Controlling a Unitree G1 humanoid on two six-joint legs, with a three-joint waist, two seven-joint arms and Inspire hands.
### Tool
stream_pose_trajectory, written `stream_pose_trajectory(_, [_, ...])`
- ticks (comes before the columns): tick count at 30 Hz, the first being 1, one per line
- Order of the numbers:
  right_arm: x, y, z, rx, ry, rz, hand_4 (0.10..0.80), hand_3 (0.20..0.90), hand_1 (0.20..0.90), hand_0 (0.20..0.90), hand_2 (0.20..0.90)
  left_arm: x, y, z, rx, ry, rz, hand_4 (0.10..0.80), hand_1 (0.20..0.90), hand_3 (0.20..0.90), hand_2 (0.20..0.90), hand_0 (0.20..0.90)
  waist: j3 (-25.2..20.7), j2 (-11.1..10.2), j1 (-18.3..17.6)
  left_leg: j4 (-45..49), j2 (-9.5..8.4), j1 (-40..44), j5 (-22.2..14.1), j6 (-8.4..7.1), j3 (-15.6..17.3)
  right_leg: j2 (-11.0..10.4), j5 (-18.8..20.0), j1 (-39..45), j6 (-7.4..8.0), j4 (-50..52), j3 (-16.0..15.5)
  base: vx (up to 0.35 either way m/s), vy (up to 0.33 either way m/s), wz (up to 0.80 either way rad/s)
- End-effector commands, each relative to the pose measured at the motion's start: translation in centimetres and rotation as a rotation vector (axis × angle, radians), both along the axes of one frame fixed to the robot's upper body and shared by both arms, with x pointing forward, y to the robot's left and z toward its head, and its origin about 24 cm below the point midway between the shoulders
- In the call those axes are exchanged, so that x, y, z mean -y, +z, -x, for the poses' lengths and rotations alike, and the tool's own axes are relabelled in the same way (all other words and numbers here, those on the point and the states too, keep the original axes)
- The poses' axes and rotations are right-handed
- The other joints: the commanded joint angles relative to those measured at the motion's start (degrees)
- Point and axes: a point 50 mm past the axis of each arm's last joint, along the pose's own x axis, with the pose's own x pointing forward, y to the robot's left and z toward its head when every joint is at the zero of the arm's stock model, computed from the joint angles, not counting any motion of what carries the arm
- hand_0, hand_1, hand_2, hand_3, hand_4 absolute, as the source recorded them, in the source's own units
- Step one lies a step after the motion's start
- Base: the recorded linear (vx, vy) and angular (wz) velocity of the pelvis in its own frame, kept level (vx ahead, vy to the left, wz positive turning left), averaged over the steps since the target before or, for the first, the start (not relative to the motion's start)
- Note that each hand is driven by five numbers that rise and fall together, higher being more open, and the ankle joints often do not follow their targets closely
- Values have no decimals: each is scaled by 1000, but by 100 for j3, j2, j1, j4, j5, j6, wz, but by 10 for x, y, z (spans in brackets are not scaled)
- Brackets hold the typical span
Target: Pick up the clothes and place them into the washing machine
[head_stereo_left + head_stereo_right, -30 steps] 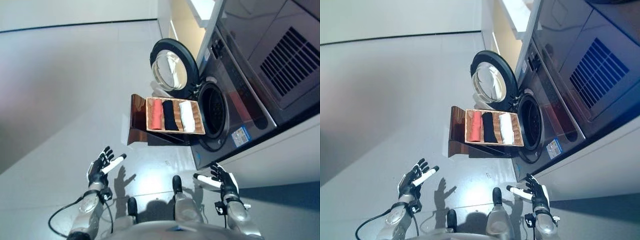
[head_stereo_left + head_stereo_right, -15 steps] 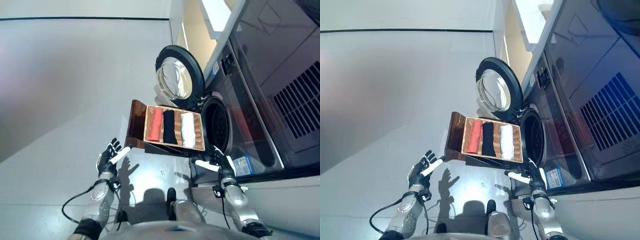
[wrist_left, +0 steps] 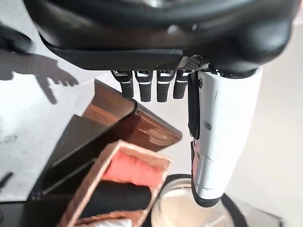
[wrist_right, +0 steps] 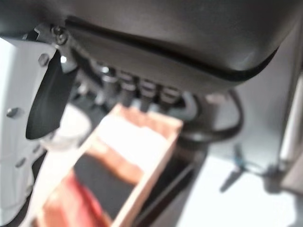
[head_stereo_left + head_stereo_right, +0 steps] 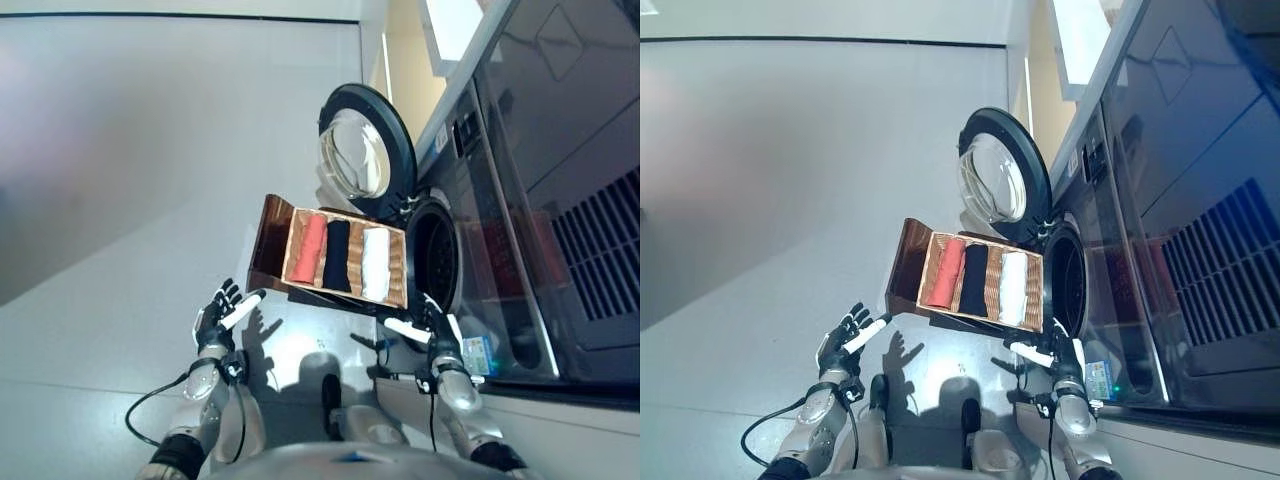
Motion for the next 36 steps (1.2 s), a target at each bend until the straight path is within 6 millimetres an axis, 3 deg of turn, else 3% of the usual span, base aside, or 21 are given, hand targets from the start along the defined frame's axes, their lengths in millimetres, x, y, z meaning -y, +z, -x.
stream_pose_trajectory(1, [20, 29, -17, 162, -22, 65, 800, 900, 900, 900, 900, -11, 35, -26, 213, 25, -48, 800, 900, 900, 900, 900, -383, -51, 153, 455, -75, -318, 499, 54, 217, -769, -508, 679, 757, 414, -56, 270, 257, -93])
stream_pose_trajectory(5, [6, 27, -28, 160, -3, 23, 800, 900, 900, 900, 900, -21, 45, -33, 252, 47, -81, 800, 900, 900, 900, 900, -496, -151, 191, 834, -292, -410, 145, 305, 572, -1202, -207, 509, 984, 548, 172, 192, 196, -64])
stream_pose_trajectory(10, [-4, 35, -45, 195, 30, 13, 800, 900, 900, 900, 900, -27, 54, -44, 289, 66, -103, 800, 900, 900, 900, 900, -603, -239, 205, 985, -463, -437, -140, 451, 778, -1470, 336, 341, 1149, 585, 265, 127, 127, -25])
stream_pose_trajectory(16, [-1, 39, -54, 200, 22, 23, 800, 900, 900, 900, 900, -20, 48, -46, 259, 56, -86, 800, 900, 900, 900, 900, -741, -343, 214, 1127, -802, -284, -534, 689, 868, -1755, 1151, 331, 1307, 911, 265, 125, 127, -14])
stream_pose_trajectory(17, [2, 41, -55, 205, 13, 26, 800, 900, 900, 900, 900, -19, 47, -46, 255, 57, -82, 800, 900, 900, 900, 900, -753, -329, 206, 1135, -897, -207, -623, 754, 862, -1798, 1309, 293, 1277, 1112, 283, 160, 270, -13])
stream_pose_trajectory(18, [3, 42, -57, 208, 13, 30, 800, 900, 900, 900, 900, -16, 49, -48, 262, 43, -80, 800, 900, 900, 900, 900, -725, -266, 177, 1121, -1045, -15, -755, 886, 823, -1807, 1589, 94, 1137, 1619, 293, 126, 222, -7])
stream_pose_trajectory(19, [3, 42, -57, 208, 13, 30, 800, 900, 900, 900, 900, -16, 49, -49, 263, 44, -80, 800, 900, 900, 900, 900, -718, -266, 180, 1123, -1046, -10, -760, 888, 827, -1809, 1582, 91, 1138, 1631, 299, 166, 341, -4])
stream_pose_trajectory(20, [1, 44, -60, 216, 23, 32, 800, 900, 900, 900, 900, -19, 52, -51, 271, 43, -91, 800, 900, 900, 900, 900, -594, -156, 110, 1096, -1100, 228, -868, 1028, 768, -1767, 1717, -217, 982, 2269, 242, 88, 190, -3])
stream_pose_trajectory(22, [-1, 46, -62, 225, 26, 25, 800, 900, 900, 900, 900, -22, 55, -53, 281, 42, -106, 800, 900, 900, 900, 900, -426, -67, 28, 1093, -1066, 397, -909, 1094, 760, -1698, 1664, -514, 922, 2698, 97, 119, 242, 10])
stream_pose_trajectory(26, [-2, 46, -63, 229, 24, 14, 800, 900, 900, 900, 900, -28, 55, -53, 281, 65, -111, 800, 900, 900, 900, 900, -302, -79, -167, 996, -1062, 734, -1084, 978, 675, -1697, 1099, -921, 969, 2003, -409, 174, 50, 1])
stream_pose_trajectory(28, [-1, 47, -65, 235, 19, 11, 800, 900, 900, 900, 900, -29, 57, -55, 290, 68, -113, 800, 900, 900, 900, 900, -262, -130, -236, 965, -1074, 826, -1158, 914, 628, -1694, 1041, -1040, 1027, 1543, -509, 171, -73, -1])
stream_pose_trajectory(32, [0, 49, -67, 237, 14, 21, 800, 900, 900, 900, 900, -27, 56, -56, 287, 75, -113, 800, 900, 900, 900, 900, -122, -228, -427, 793, -1053, 1242, -1375, 733, 390, -1615, 1313, -1419, 1282, 286, -506, 266, -94, 28])
stream_pose_trajectory(36, [1, 49, -62, 239, 18, 33, 800, 900, 900, 900, 900, -23, 51, -51, 268, 79, -94, 800, 900, 900, 900, 900, -25, -312, -549, 568, -997, 1595, -1463, 634, 172, -1468, 1559, -1705, 1364, 266, -322, 244, -120, 40])
